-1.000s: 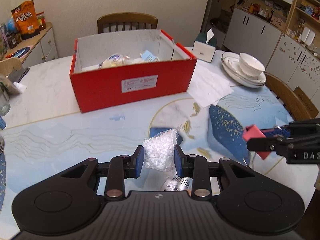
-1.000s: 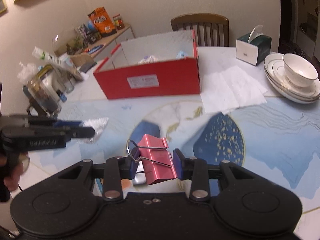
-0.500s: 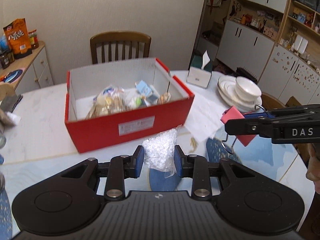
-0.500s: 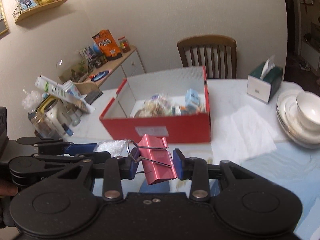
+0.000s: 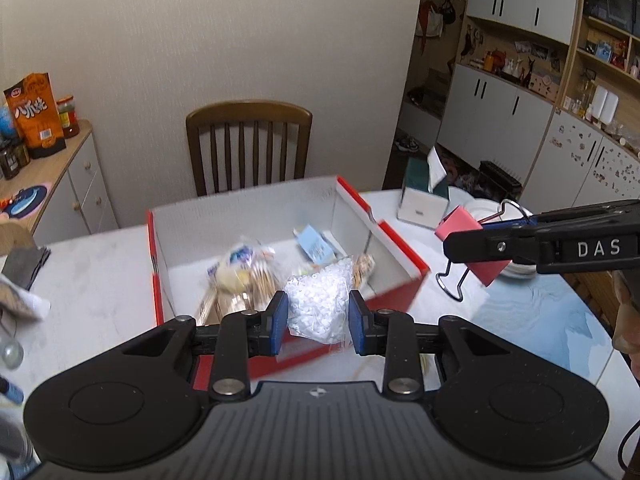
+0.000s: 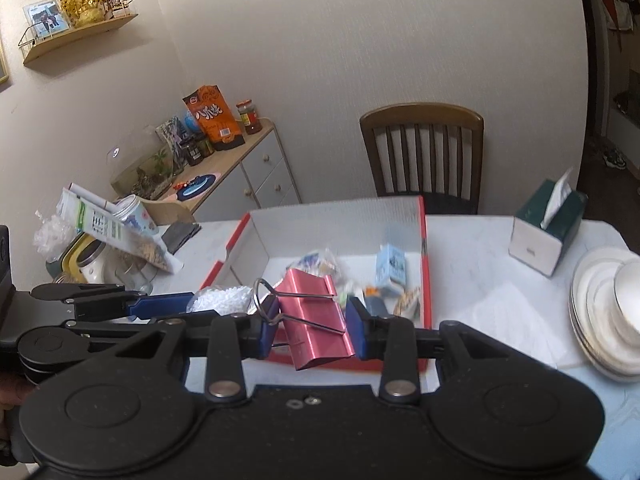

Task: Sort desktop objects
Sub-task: 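Carry the cotton-pad bag and pink binder clip over the red box with both tools, then lower the cotton-pad bag and binder clip into the box with both tools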

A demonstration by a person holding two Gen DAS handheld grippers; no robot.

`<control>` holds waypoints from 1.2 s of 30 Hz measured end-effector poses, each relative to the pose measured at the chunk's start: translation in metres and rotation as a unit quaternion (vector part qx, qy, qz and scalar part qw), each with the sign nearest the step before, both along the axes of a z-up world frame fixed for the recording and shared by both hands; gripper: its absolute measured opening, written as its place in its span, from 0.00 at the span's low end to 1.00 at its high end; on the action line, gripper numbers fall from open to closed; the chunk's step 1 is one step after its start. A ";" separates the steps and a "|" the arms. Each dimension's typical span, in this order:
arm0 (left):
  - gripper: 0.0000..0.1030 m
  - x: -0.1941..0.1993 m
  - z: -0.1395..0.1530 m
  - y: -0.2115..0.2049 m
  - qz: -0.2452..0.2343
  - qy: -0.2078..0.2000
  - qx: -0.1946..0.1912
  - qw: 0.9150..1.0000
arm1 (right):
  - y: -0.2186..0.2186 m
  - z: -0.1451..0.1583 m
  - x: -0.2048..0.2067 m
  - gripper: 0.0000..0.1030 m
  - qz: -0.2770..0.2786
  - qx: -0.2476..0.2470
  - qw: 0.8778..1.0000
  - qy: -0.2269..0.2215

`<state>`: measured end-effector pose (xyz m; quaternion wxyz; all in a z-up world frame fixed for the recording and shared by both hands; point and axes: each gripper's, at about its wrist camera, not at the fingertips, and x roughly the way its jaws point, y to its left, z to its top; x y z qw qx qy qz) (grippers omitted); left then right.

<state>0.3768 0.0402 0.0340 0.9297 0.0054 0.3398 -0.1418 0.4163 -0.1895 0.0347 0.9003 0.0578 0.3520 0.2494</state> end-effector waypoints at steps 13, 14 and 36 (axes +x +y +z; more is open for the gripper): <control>0.29 0.066 -0.005 0.023 0.012 -0.012 0.014 1.000 | 0.028 -0.011 0.050 0.34 0.000 -0.026 1.000 0.000; 0.29 0.072 -0.007 0.025 0.014 -0.010 0.014 1.000 | 0.030 -0.013 0.054 0.34 -0.002 -0.029 1.000 0.001; 0.29 0.147 -0.066 0.026 0.014 0.041 0.066 0.997 | 0.076 -0.074 0.103 0.34 0.014 -0.107 0.993 0.040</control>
